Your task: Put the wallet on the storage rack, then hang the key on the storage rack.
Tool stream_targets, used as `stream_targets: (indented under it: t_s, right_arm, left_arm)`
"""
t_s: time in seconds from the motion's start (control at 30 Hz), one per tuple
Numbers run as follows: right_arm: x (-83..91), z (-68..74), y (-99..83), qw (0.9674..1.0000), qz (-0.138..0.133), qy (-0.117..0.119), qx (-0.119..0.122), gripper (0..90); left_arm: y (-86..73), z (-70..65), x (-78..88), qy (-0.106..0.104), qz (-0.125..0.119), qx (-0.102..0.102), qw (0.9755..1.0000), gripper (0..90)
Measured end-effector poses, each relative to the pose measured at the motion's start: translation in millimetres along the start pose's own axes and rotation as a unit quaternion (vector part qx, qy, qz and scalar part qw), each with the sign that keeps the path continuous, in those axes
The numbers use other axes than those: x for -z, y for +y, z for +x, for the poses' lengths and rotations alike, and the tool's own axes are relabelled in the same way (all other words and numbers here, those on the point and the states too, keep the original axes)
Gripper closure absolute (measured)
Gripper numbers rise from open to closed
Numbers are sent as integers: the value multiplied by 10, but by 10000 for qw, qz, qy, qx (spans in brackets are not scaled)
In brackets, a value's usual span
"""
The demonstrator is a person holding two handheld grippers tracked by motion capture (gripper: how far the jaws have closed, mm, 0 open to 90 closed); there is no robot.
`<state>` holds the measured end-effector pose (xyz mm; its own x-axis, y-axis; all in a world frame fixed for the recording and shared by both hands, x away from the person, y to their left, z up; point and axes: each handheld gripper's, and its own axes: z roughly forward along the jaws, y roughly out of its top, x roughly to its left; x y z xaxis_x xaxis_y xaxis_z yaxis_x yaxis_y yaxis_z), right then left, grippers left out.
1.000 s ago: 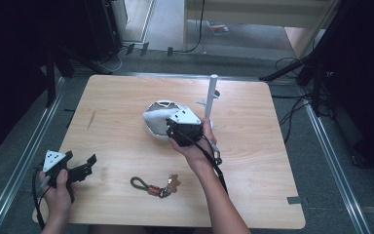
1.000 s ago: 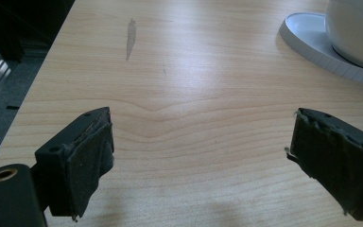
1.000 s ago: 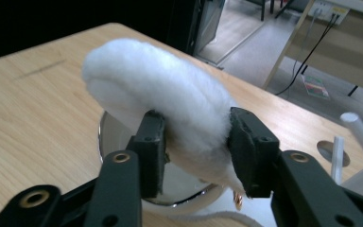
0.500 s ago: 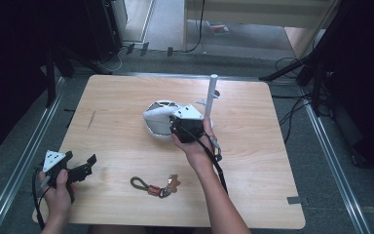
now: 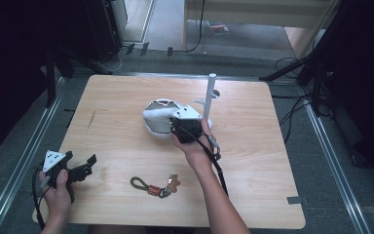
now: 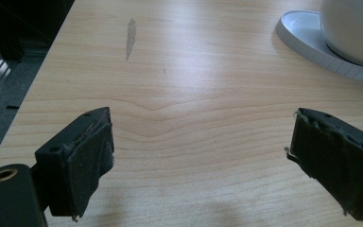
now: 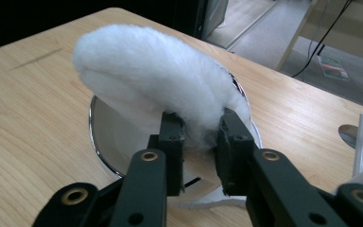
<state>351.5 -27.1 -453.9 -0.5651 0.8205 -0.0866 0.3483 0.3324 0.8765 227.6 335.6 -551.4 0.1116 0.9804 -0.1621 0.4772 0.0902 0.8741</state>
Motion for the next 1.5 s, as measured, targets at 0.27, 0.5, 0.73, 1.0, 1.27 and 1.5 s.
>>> stream_targets:
  t_s: [0.27, 0.5, 0.73, 1.0, 1.27, 1.5]
  right_arm:
    - [69, -3, 18, 9999, -15, 121, -103, 330]
    - [236, 40, 46, 9995, 6, 260, 188, 252]
    - [436, 24, 41, 9989, -88, 399, 237, 246]
    - [657, 10, -77, 9974, -1, 547, 465, 245]
    - [825, -62, -229, 9950, 223, 667, 710, 258]
    - [932, -192, -412, 9918, 572, 757, 854, 280]
  left_arm:
    - [0, 0, -3, -8, 6, 9, 10000, 73]
    - [0, -1, -4, -4, -7, 5, 10000, 73]
    - [-3, 0, 0, -4, -16, 20, 10000, 73]
    - [-2, 0, -1, -2, -11, 16, 10000, 73]
    - [-3, -2, 3, 6, -4, 29, 10000, 73]
    - [-3, 0, 2, 5, -2, 25, 10000, 73]
